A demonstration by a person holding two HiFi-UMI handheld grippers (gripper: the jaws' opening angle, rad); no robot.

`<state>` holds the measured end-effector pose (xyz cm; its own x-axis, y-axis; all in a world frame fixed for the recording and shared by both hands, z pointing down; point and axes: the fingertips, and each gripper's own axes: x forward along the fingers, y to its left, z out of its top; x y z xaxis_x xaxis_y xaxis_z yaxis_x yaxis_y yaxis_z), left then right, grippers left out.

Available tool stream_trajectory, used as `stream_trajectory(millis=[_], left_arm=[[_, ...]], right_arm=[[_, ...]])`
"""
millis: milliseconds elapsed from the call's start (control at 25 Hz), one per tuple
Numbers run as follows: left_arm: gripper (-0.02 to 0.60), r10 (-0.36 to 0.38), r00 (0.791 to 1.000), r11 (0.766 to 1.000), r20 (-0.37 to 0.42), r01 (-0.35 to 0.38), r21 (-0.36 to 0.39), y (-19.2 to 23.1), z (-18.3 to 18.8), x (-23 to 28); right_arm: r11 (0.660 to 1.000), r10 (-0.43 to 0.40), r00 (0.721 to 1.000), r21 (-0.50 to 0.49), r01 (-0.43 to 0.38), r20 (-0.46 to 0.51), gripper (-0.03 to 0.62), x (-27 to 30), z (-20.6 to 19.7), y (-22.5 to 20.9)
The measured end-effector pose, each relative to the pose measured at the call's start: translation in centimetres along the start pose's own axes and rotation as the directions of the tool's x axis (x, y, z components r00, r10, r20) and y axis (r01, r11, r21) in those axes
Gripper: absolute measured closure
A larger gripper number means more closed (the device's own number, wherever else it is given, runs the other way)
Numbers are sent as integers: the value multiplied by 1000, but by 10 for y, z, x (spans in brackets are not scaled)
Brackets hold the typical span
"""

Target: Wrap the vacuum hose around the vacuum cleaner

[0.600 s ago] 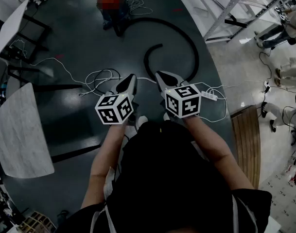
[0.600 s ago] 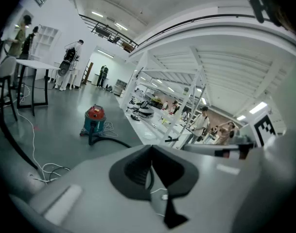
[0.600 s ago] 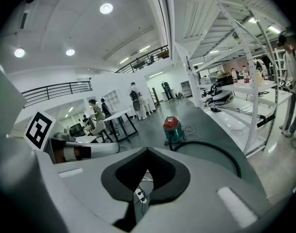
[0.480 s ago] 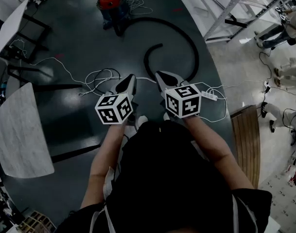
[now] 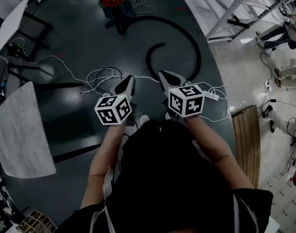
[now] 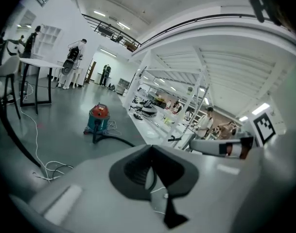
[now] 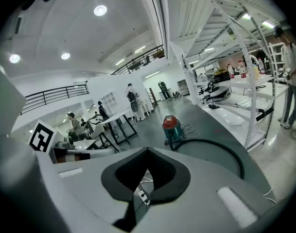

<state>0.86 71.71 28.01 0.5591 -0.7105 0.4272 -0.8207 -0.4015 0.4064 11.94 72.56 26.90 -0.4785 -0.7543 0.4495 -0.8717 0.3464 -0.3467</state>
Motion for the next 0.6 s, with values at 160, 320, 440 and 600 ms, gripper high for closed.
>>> stream_trajectory(millis=[160,320,440,600], left_arm=[[572,-12,1000,1000,-8,12,-7,10,-1,0],[572,-28,999,1000,-42,28,10,21,-5,2],[572,-48,997,998,-67,50,26,28,-6,6],[572,-89,992,993,-93,96,69,38,-8,13]], right_arm=[[1000,-22,1000,15,22,-10,601,4,-5,-1],[999,-43,999,29,43,-16,600,13,-8,2],[996,-68,997,54,69,-21,601,21,-13,1],[989,-112,993,89,114,-30,600,32,-25,-4]])
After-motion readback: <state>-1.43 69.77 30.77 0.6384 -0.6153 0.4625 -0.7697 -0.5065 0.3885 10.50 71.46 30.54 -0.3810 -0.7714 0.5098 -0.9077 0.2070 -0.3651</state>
